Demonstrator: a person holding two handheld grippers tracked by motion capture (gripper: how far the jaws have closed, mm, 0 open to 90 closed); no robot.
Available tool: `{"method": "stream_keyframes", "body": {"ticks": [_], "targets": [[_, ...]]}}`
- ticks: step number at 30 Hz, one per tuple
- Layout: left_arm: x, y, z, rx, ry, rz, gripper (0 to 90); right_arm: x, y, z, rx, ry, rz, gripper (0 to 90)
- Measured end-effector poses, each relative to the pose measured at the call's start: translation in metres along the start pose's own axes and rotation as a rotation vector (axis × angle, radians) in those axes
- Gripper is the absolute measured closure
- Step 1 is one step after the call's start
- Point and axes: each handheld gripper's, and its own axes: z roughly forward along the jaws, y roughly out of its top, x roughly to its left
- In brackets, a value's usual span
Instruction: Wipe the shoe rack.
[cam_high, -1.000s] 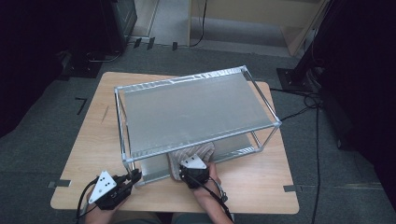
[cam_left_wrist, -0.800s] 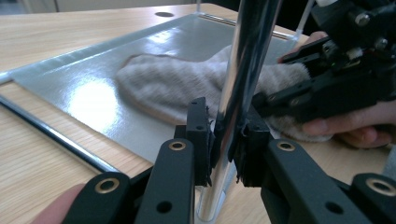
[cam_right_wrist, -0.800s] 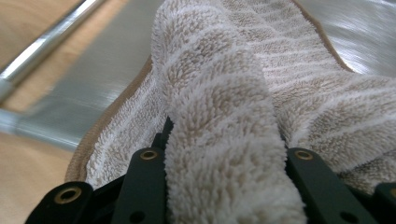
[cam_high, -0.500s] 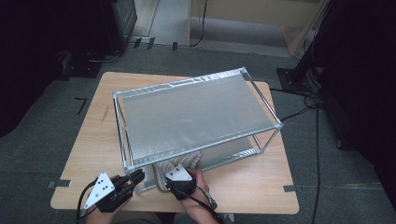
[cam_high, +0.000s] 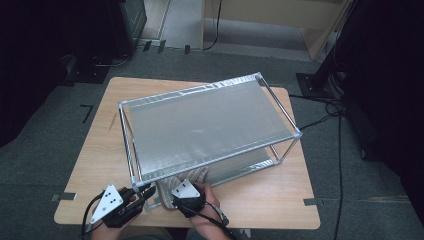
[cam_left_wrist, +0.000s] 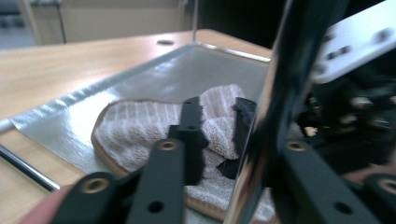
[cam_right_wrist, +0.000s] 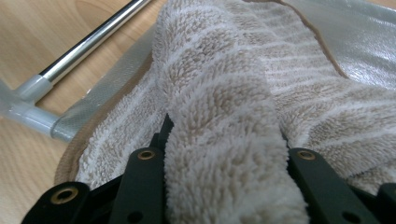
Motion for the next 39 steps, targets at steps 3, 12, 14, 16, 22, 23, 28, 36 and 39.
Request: {"method": "stream_keyframes", "body": {"ticks": [3,12,14,16,22,23,28,36,39], "targets": [[-0.003,0.002,-0.003,0.000,0.004,0.054,67.0,-0.007,-0.001,0.000,0.000,0.009,0.022,62.9],[-0.001,0.004,-0.008,-0.018,-0.057,0.053,79.2,-0.014,-0.002,0.001,0.003,-0.009,0.032,62.9],[-0.004,0.005,-0.006,-0.011,-0.045,0.066,80.3,-0.016,-0.002,0.001,0.003,-0.011,0.036,62.8],[-0.004,0.006,-0.005,-0.003,-0.039,0.073,80.9,-0.021,-0.002,0.000,0.009,-0.016,0.042,62.1],[-0.002,0.005,-0.004,-0.006,-0.039,0.063,80.7,-0.071,-0.015,-0.010,0.026,-0.121,0.118,62.5],[-0.002,0.005,-0.004,-0.010,-0.036,0.055,80.6,-0.084,-0.018,-0.013,0.030,-0.144,0.148,62.7],[0.002,0.005,-0.005,-0.015,-0.018,0.024,79.9,-0.140,-0.033,-0.029,0.041,-0.266,0.252,63.3],[0.003,0.005,-0.004,-0.018,-0.005,0.018,80.0,-0.210,-0.061,-0.052,0.040,-0.473,0.401,64.6],[0.003,0.005,-0.003,-0.020,-0.004,0.014,80.0,-0.204,-0.058,-0.048,0.059,-0.480,0.384,64.9]]}}
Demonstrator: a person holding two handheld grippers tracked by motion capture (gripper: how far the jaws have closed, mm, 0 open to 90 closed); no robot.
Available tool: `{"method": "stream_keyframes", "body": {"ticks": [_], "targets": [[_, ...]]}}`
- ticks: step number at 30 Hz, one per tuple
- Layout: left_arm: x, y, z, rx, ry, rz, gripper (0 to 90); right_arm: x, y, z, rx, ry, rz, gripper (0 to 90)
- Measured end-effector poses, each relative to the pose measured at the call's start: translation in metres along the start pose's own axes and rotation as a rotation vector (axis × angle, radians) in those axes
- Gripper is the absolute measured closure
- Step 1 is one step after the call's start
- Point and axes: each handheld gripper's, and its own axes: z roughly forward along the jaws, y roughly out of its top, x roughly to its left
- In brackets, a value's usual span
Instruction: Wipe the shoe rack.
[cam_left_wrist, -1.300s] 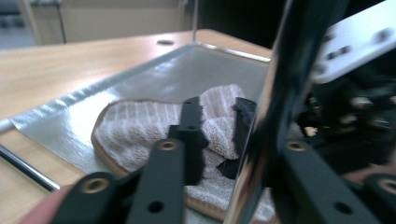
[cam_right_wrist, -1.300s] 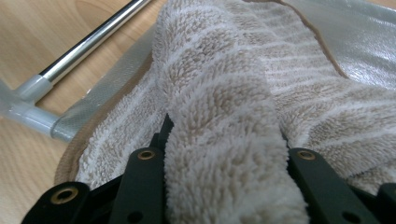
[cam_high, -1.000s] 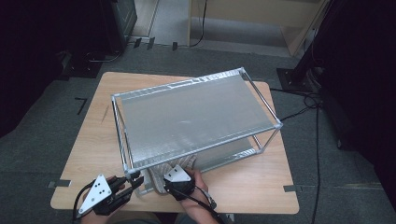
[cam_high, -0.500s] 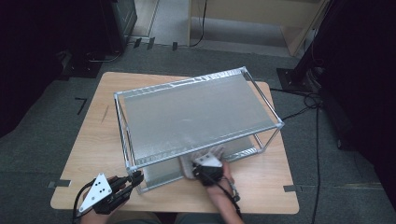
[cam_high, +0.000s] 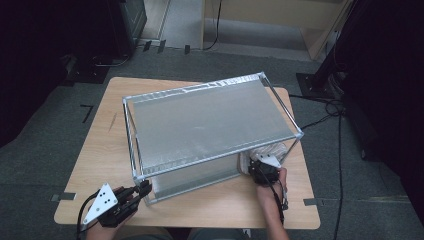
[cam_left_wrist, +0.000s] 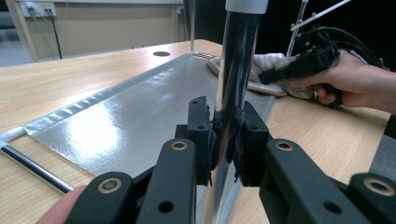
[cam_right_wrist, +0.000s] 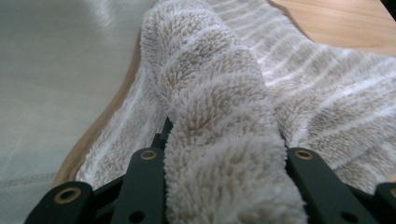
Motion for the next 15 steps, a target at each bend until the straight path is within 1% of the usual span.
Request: {"method": "stream_keyframes", "body": {"ticks": [1,2,3,4,5,6,7,9,10,11,12,13,14,15], "targets": [[0.000,0.000,0.000,-0.001,0.001,-0.006,80.0,0.007,0.000,0.000,0.000,0.015,-0.013,64.9],[-0.001,0.000,0.001,-0.003,0.004,-0.009,79.9,0.022,0.001,-0.001,0.004,0.047,-0.033,64.9],[-0.001,0.000,0.001,-0.001,0.007,-0.009,79.9,0.029,0.001,-0.001,0.004,0.059,-0.045,64.9],[-0.001,0.000,0.001,-0.001,0.007,-0.009,79.8,0.038,0.001,-0.002,0.001,0.069,-0.070,65.0],[-0.001,0.000,0.001,-0.003,0.009,-0.013,79.8,0.038,0.001,-0.002,0.001,0.069,-0.070,65.0],[-0.001,0.000,0.002,-0.003,0.009,-0.013,79.7,0.048,0.000,-0.003,0.000,0.086,-0.090,65.0],[-0.002,0.000,0.003,-0.002,0.012,-0.010,79.7,0.071,-0.001,-0.007,-0.012,0.118,-0.141,65.0],[-0.002,0.000,0.003,-0.004,0.012,-0.016,79.7,0.088,-0.002,-0.011,-0.016,0.144,-0.174,65.0],[-0.003,0.000,0.004,-0.004,0.010,-0.016,79.7,0.098,-0.003,-0.013,-0.016,0.168,-0.188,65.0],[-0.004,0.000,0.005,-0.004,0.009,-0.015,79.7,0.106,-0.003,-0.015,-0.025,0.192,-0.218,65.0],[-0.004,0.000,0.005,-0.004,0.009,-0.015,79.8,0.117,-0.004,-0.018,-0.024,0.213,-0.226,65.0],[-0.004,0.000,0.005,-0.002,0.009,-0.012,79.8,0.117,-0.004,-0.018,-0.024,0.213,-0.226,65.0],[-0.005,0.001,0.007,-0.003,0.007,-0.011,79.8,0.136,-0.007,-0.024,-0.024,0.255,-0.244,65.0],[-0.005,0.001,0.007,-0.003,0.007,-0.011,79.7,0.136,-0.007,-0.024,-0.024,0.255,-0.244,65.0]]}}
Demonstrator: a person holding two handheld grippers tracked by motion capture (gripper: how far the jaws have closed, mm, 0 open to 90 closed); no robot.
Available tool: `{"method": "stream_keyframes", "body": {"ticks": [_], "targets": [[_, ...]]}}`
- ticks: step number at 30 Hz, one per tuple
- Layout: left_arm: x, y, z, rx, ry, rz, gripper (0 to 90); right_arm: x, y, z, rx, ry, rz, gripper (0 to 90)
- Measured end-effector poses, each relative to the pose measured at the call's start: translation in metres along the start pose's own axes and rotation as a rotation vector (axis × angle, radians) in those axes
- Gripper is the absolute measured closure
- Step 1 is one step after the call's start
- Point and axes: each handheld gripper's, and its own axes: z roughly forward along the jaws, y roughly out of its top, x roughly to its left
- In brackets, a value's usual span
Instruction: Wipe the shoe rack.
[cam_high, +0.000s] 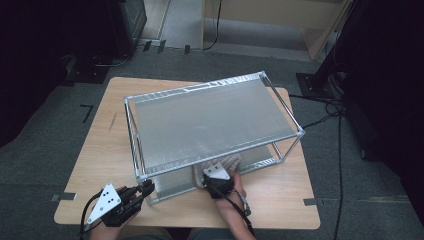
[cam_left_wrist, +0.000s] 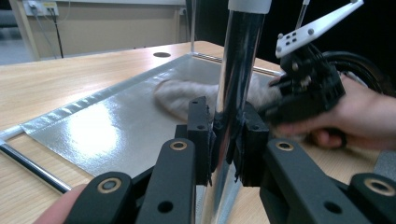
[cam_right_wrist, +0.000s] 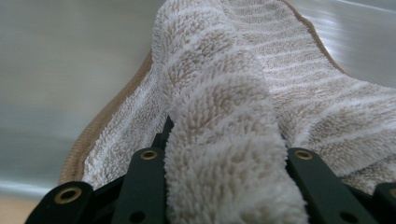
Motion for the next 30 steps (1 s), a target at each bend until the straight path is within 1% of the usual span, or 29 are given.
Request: {"method": "stream_keyframes", "body": {"ticks": [1,2,3,4,5,6,7,9,10,12,13,14,15,17,18,19,20,22,23,24,25,26,27,29,30], "targets": [[-0.001,0.000,0.001,0.000,0.000,-0.001,79.7,0.010,0.001,0.000,-0.007,0.022,-0.017,65.0],[-0.002,0.000,0.002,0.001,-0.002,0.002,79.8,0.028,0.003,-0.002,-0.013,0.066,-0.053,65.0],[-0.003,0.000,0.003,0.000,-0.002,-0.002,79.8,0.037,0.003,-0.003,-0.018,0.086,-0.068,65.0],[-0.003,0.000,0.003,0.000,-0.002,-0.002,79.7,0.037,0.003,-0.003,-0.018,0.086,-0.068,65.0],[-0.005,0.000,0.004,-0.001,0.003,-0.001,79.7,0.056,0.003,-0.006,-0.034,0.104,-0.120,65.5],[-0.005,0.000,0.004,-0.001,0.003,-0.001,79.8,0.056,0.003,-0.006,-0.034,0.104,-0.120,65.5],[-0.006,0.000,0.005,0.000,0.007,-0.002,79.8,0.066,0.003,-0.008,-0.044,0.114,-0.151,65.5],[-0.007,0.000,0.005,0.002,0.011,-0.002,79.9,0.073,0.004,-0.009,-0.050,0.136,-0.162,65.5],[-0.007,0.000,0.005,0.003,0.012,0.000,79.9,0.075,0.004,-0.009,-0.054,0.147,-0.167,65.6],[-0.007,0.001,0.005,0.004,0.013,0.005,80.0,0.075,0.004,-0.009,-0.055,0.152,-0.173,65.5],[-0.007,0.001,0.006,0.009,0.017,0.015,80.1,0.070,0.004,-0.009,-0.052,0.173,-0.164,65.6],[-0.007,0.001,0.006,0.009,0.017,0.015,80.1,0.066,0.005,-0.008,-0.045,0.190,-0.151,65.7],[-0.007,0.001,0.007,0.010,0.023,0.015,80.2,0.062,0.005,-0.008,-0.038,0.195,-0.144,65.8],[-0.007,0.002,0.007,0.012,0.026,0.017,80.2,0.051,0.003,-0.008,-0.036,0.180,-0.138,65.8],[-0.007,0.002,0.007,0.012,0.026,0.017,80.2,0.051,0.003,-0.008,-0.036,0.180,-0.138,65.8],[-0.007,0.002,0.007,0.013,0.026,0.017,80.2,0.036,0.001,-0.008,-0.028,0.162,-0.109,66.0],[-0.007,0.001,0.007,0.013,0.026,0.017,80.2,0.030,0.001,-0.008,-0.027,0.148,-0.098,65.9],[-0.007,0.001,0.007,0.014,0.030,0.016,80.2,0.008,-0.003,-0.007,-0.021,0.094,-0.084,65.9],[-0.007,0.001,0.007,0.014,0.031,0.017,80.2,-0.002,-0.005,-0.007,-0.024,0.082,-0.064,65.9],[-0.007,0.001,0.007,0.014,0.031,0.016,80.2,-0.010,-0.006,-0.007,-0.021,0.069,-0.054,65.9],[-0.007,0.002,0.007,0.015,0.031,0.018,80.2,-0.024,-0.009,-0.007,-0.017,0.041,-0.043,65.9],[-0.007,0.002,0.007,0.015,0.031,0.018,80.2,-0.024,-0.009,-0.007,-0.017,0.041,-0.043,65.9],[-0.007,0.002,0.008,0.017,0.034,0.020,80.3,-0.049,-0.013,-0.007,-0.009,-0.006,-0.001,65.8],[-0.006,0.002,0.008,0.016,0.036,0.019,80.3,-0.068,-0.016,-0.008,-0.007,-0.039,0.023,65.9],[-0.006,0.002,0.008,0.016,0.036,0.019,80.3,-0.068,-0.016,-0.008,-0.007,-0.039,0.023,65.9]]}}
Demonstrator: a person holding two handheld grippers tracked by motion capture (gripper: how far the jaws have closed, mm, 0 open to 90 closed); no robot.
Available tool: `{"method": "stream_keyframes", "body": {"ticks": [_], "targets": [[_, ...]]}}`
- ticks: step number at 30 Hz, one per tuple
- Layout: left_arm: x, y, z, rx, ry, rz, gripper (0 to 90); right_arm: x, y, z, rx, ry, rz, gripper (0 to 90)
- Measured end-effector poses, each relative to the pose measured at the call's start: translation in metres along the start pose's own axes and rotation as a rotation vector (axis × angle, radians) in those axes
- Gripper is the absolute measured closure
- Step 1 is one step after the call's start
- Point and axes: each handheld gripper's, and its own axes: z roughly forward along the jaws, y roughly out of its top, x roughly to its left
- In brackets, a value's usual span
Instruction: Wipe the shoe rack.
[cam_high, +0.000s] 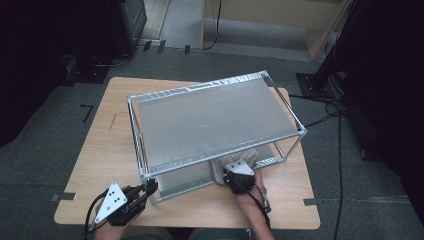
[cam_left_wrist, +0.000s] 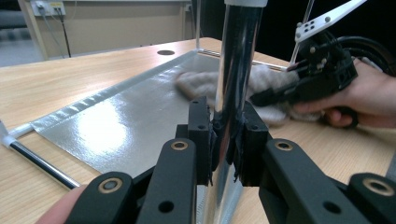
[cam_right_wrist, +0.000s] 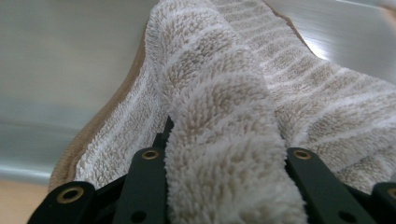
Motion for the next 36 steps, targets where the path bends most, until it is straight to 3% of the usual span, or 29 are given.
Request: {"method": "stream_keyframes", "body": {"ticks": [1,2,4,5,6,7,10,13,18,24,26,28,29,30,32,35,36], "targets": [[0.001,0.000,0.000,-0.001,0.001,-0.005,80.3,-0.010,-0.002,0.000,0.000,-0.020,0.009,65.9],[0.002,0.000,0.001,-0.002,0.001,-0.009,80.2,-0.032,-0.006,-0.002,0.000,-0.069,0.032,65.8],[0.002,0.000,0.001,-0.005,-0.001,-0.016,80.0,-0.049,-0.010,-0.004,-0.003,-0.097,0.055,65.8],[0.002,-0.001,0.001,-0.008,-0.003,-0.022,80.0,-0.063,-0.014,-0.007,-0.009,-0.112,0.099,65.8],[0.002,-0.001,0.001,-0.008,-0.003,-0.022,80.0,-0.063,-0.014,-0.007,-0.009,-0.112,0.099,65.8],[0.002,-0.001,0.001,-0.008,-0.004,-0.021,80.0,-0.073,-0.016,-0.009,-0.012,-0.129,0.134,65.9],[0.002,-0.001,0.001,-0.007,0.001,-0.022,80.0,-0.107,-0.025,-0.016,-0.028,-0.206,0.211,66.3],[0.003,0.000,0.001,-0.005,0.008,-0.021,80.0,-0.114,-0.028,-0.018,-0.024,-0.239,0.202,66.5],[0.004,0.000,0.002,-0.005,0.018,-0.027,79.9,-0.108,-0.028,-0.016,-0.009,-0.271,0.184,66.8],[0.006,-0.001,0.001,-0.011,0.016,-0.045,79.6,-0.087,-0.023,-0.011,-0.004,-0.209,0.172,66.8],[0.007,-0.001,0.001,-0.012,0.011,-0.050,79.6,-0.071,-0.017,-0.008,0.003,-0.159,0.149,66.7],[0.007,-0.001,0.001,-0.015,0.007,-0.061,79.4,-0.056,-0.013,-0.006,0.018,-0.150,0.137,66.7],[0.007,-0.001,0.001,-0.015,0.007,-0.061,79.3,-0.056,-0.013,-0.006,0.018,-0.150,0.137,66.7],[0.007,-0.001,0.001,-0.016,0.010,-0.061,79.3,-0.036,-0.006,-0.004,0.025,-0.095,0.130,66.6],[0.006,-0.001,0.001,-0.014,0.014,-0.059,79.4,-0.021,-0.003,-0.002,0.025,-0.066,0.090,66.6],[0.006,-0.001,0.001,-0.012,0.019,-0.060,79.4,0.008,0.004,-0.001,0.026,0.011,0.076,66.5],[0.006,-0.001,0.001,-0.012,0.019,-0.060,79.4,0.008,0.004,-0.001,0.026,0.011,0.076,66.5]]}}
